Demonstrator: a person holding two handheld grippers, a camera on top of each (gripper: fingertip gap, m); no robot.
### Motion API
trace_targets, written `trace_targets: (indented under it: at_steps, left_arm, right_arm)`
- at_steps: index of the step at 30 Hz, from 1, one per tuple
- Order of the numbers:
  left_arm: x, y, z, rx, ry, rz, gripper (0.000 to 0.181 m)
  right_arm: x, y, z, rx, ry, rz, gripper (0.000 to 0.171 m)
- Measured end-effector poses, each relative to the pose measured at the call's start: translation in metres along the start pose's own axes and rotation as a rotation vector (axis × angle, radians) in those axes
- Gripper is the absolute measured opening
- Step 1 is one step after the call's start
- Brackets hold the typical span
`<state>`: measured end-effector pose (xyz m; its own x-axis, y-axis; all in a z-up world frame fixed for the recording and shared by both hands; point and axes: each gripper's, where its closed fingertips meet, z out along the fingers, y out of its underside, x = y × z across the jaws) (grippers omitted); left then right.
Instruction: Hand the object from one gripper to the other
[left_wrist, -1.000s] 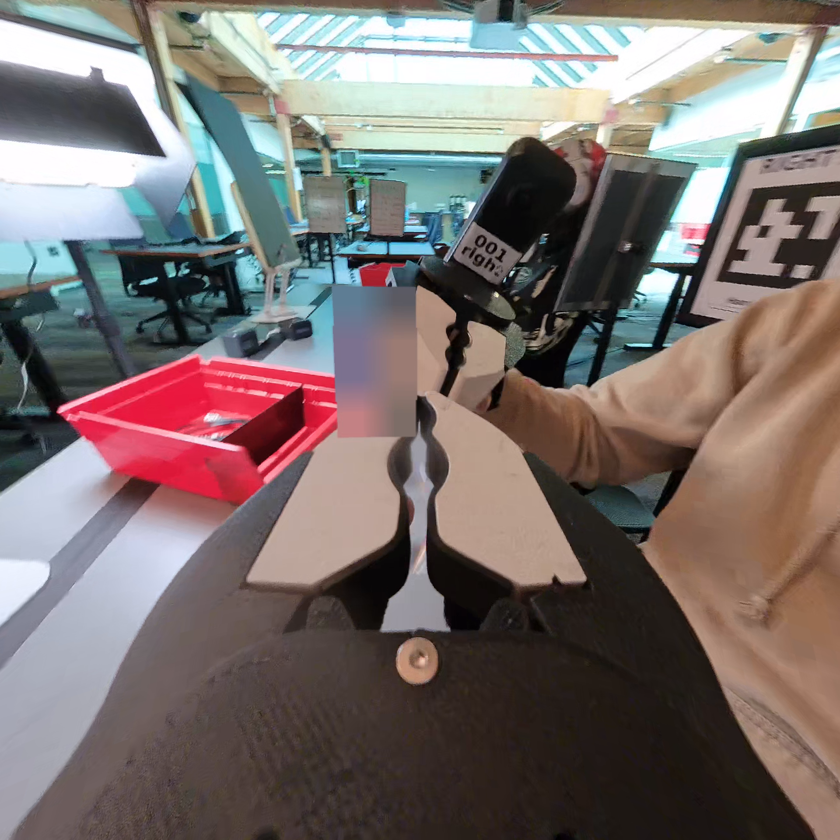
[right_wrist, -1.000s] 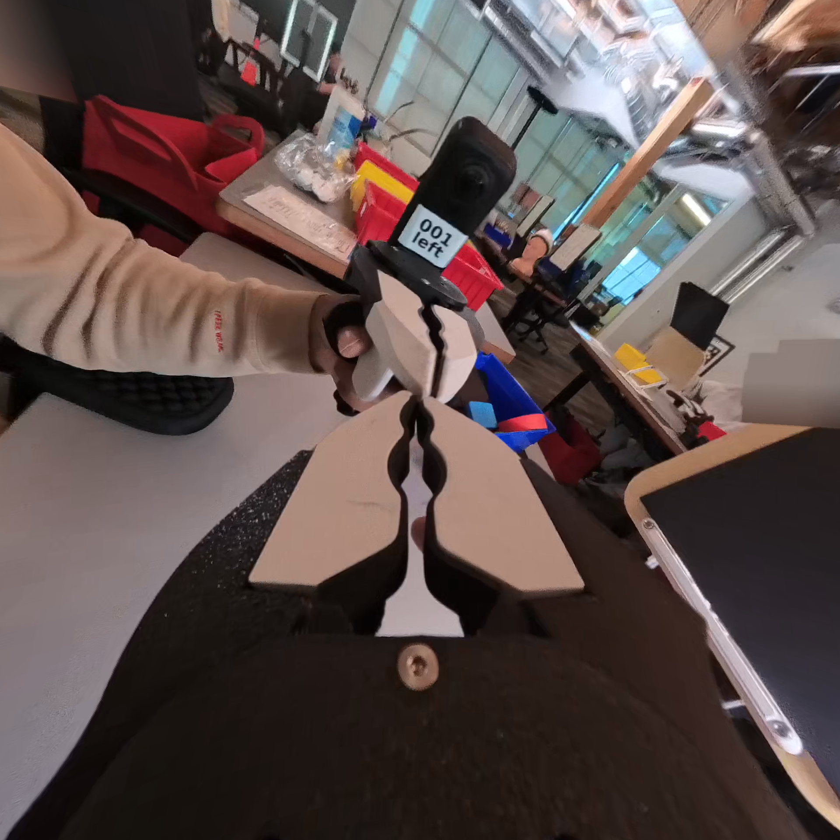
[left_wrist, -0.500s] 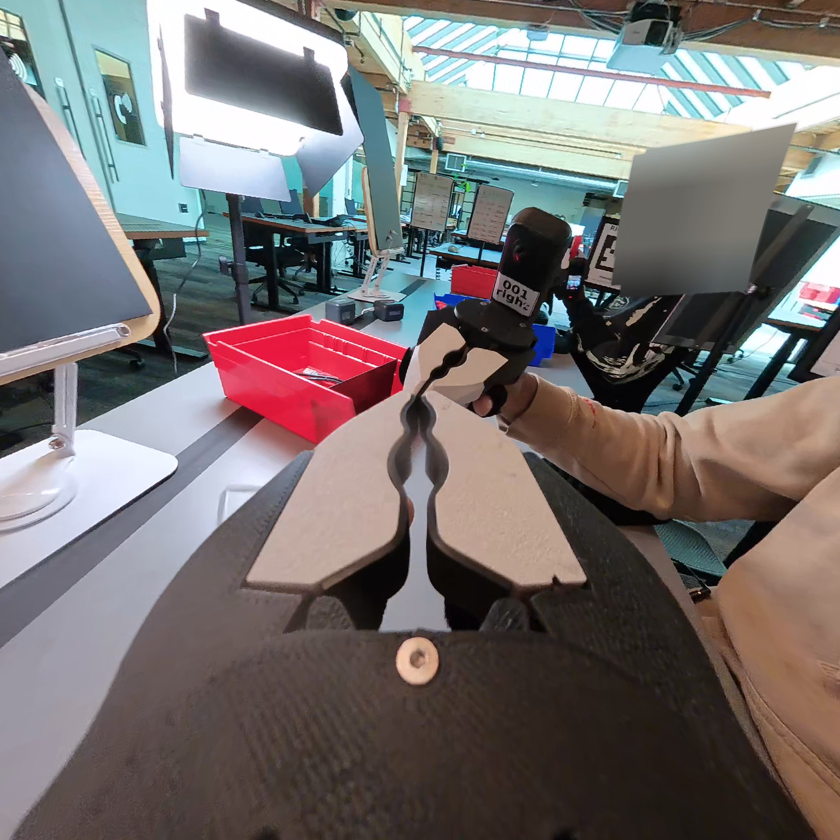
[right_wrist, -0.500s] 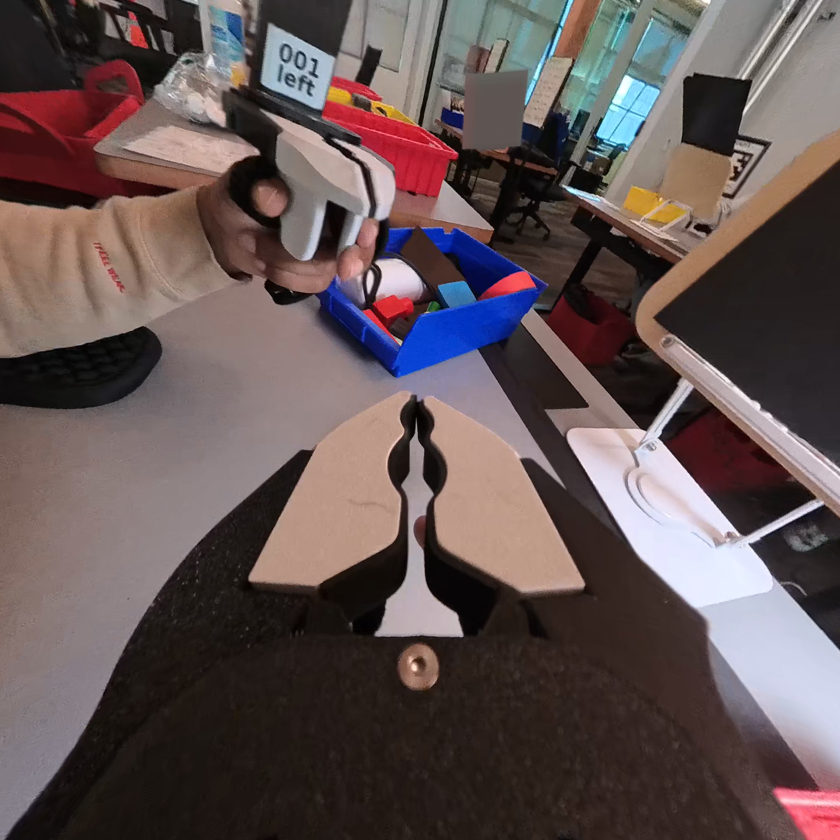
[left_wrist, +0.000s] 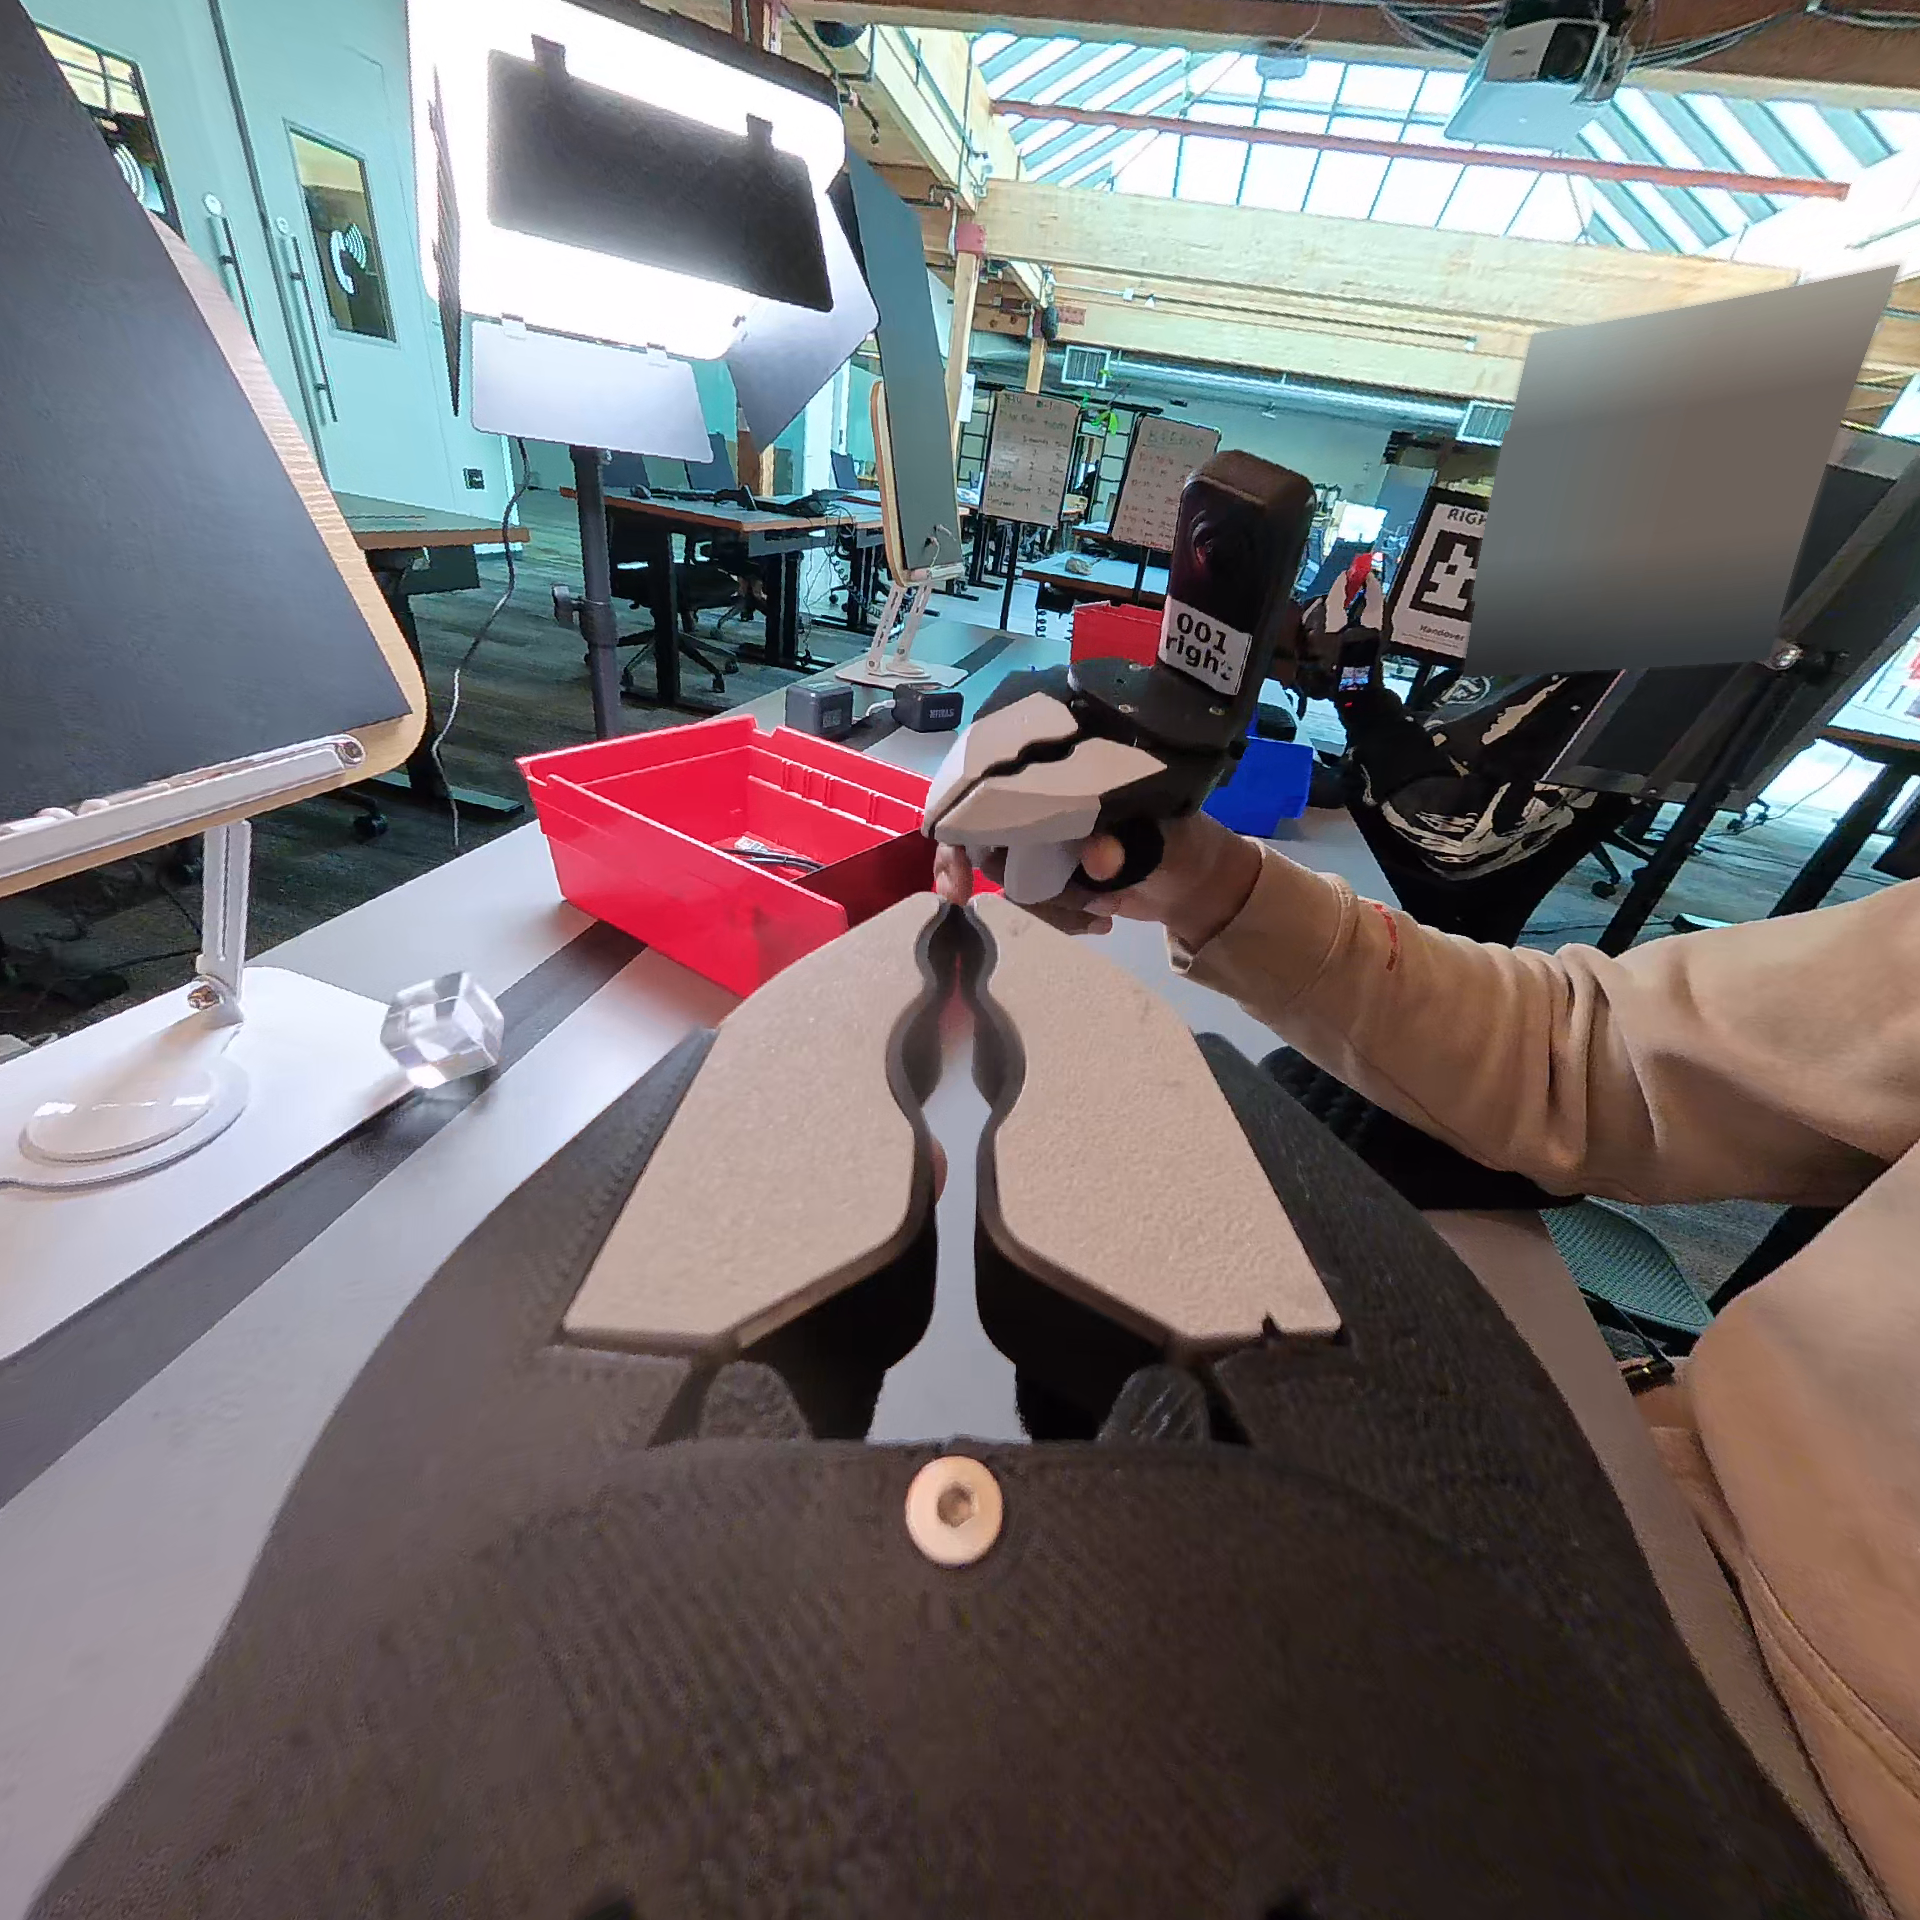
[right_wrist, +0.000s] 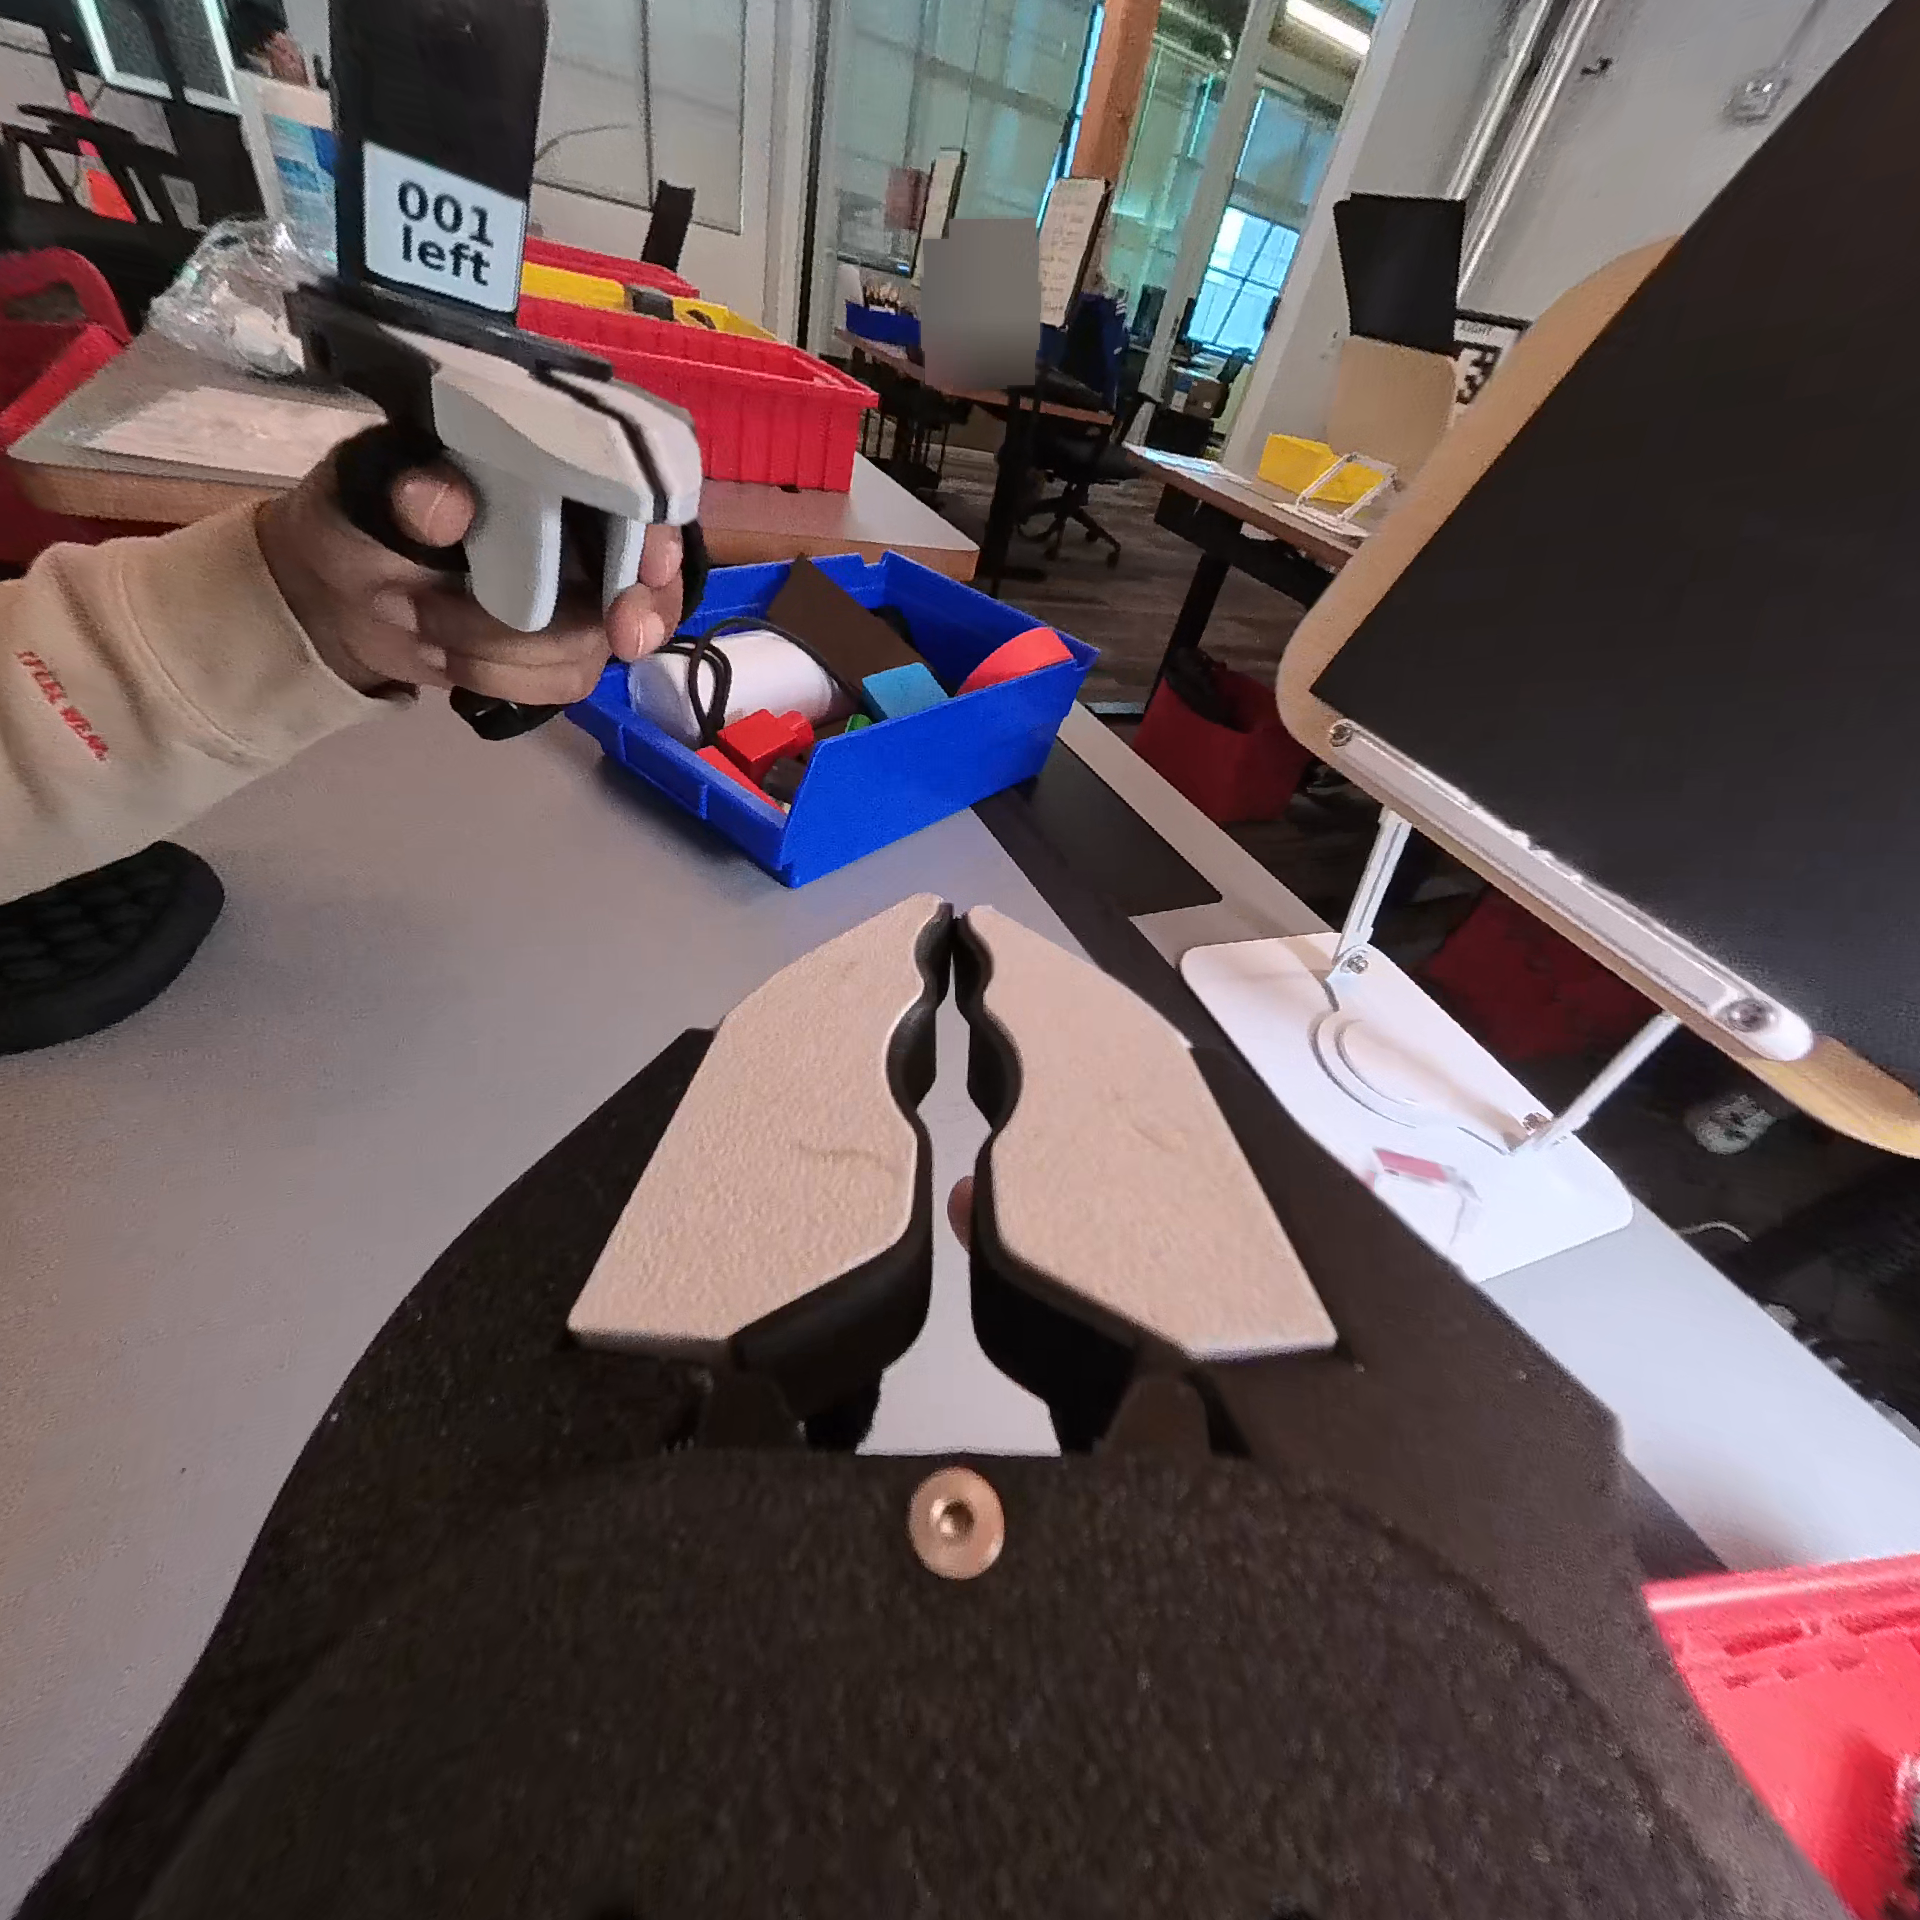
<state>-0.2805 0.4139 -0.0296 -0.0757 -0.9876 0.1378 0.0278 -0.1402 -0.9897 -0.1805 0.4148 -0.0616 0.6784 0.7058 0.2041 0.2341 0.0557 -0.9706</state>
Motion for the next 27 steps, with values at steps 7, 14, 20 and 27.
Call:
trace_targets:
  at_steps: [7, 14, 20, 27]
  left_arm:
    - [0.0, 0.001, 0.001, -0.004, 0.0, -0.002, 0.0]
    - [-0.004, 0.005, 0.001, -0.013, -0.017, -0.003, 0.0]
    - [-0.013, -0.002, -0.006, -0.022, -0.085, 0.036, 0.007]
    - [-0.023, -0.016, -0.027, -0.037, -0.174, 0.092, 0.031]
  right_arm:
    - [0.017, -0.009, -0.012, 0.041, 0.068, 0.029, 0.0]
    - [0.027, -0.006, -0.014, 0.029, 0.12, 0.043, 0.0]
    - [0.059, 0.029, -0.005, -0.168, 0.247, 0.058, 0.013]
    - [0.13, 0.12, 0.055, -0.725, 0.181, -0.138, 0.049]
